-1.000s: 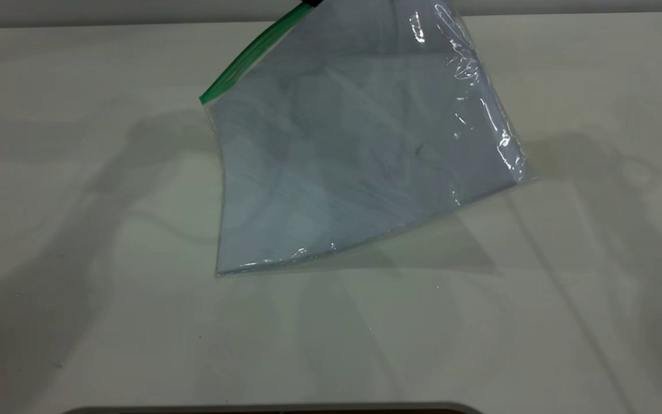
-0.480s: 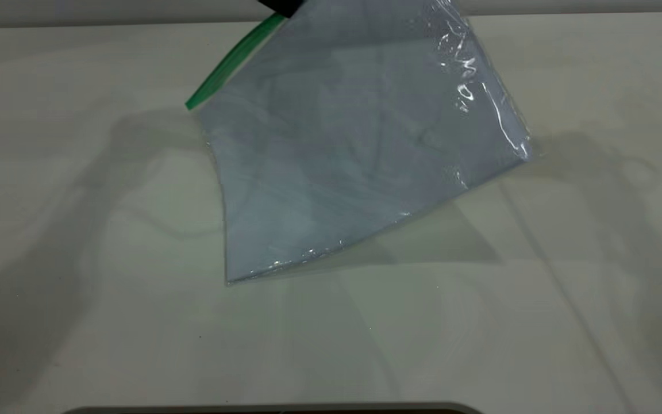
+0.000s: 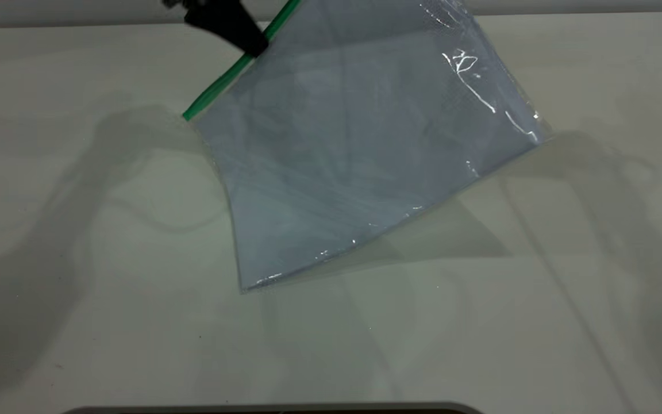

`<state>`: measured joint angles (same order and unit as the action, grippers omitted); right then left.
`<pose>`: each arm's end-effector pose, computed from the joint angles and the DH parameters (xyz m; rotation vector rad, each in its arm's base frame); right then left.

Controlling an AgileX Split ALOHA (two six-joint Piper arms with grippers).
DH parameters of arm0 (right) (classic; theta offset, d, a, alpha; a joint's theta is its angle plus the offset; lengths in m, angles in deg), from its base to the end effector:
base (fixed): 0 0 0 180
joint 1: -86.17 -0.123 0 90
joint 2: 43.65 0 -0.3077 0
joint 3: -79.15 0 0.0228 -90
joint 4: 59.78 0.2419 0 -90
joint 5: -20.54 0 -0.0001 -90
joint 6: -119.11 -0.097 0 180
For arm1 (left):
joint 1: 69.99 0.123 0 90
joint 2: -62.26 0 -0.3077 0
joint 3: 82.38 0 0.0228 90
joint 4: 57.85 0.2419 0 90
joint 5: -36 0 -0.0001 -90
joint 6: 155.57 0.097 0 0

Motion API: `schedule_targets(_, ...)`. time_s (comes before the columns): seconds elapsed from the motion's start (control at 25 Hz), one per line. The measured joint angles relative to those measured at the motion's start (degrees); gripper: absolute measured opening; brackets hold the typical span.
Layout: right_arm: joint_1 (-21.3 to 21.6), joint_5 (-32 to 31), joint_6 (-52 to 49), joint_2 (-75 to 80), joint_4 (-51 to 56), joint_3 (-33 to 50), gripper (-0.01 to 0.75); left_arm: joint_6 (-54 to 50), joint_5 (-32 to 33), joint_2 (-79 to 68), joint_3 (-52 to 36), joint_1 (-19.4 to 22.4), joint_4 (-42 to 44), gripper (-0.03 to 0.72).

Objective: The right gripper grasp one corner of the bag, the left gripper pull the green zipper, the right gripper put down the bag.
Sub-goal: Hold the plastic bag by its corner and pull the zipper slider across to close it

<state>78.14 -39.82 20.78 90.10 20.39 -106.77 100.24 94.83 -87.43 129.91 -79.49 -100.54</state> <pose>0.4308 0.1447 0.1742 -0.7644 2.1299 1.2389 0.4910 -0.1393 0.1099 1.3977 2.2519 -0.6964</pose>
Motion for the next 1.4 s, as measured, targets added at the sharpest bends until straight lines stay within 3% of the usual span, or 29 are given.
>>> schedule_targets(0.44, 0.0, -0.17, 0.23, 0.0, 0.43, 0.0, 0.033, -1.65, -1.06, -2.78, 0.0, 3.62, 3.44, 0.081)
schedule_targets(1.4, 0.0, -0.56, 0.42, 0.0, 0.87, 0.0, 0.033, -7.39, -2.23, -4.98, -0.05, 6.93, 9.97, 0.09)
